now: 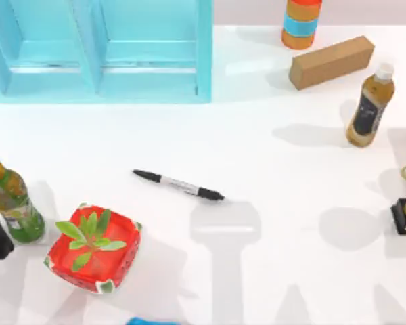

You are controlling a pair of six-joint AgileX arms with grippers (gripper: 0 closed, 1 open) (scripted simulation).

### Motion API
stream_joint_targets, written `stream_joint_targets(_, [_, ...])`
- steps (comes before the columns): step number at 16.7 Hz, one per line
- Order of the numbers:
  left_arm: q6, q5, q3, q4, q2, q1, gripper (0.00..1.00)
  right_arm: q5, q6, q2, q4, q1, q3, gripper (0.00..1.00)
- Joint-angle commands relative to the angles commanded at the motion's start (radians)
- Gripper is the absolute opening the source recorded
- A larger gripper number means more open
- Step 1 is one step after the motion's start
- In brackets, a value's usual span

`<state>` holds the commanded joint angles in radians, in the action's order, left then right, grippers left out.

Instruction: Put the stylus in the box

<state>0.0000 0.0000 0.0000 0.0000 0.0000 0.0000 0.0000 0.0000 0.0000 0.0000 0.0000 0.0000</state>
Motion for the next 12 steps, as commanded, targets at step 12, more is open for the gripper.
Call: stream_joint_targets(12, [0.000, 0.000, 0.000, 0.000, 0.000, 0.000, 1.00, -0.126, -0.200, 0.555, -0.297, 0.209, 0.456, 1.00])
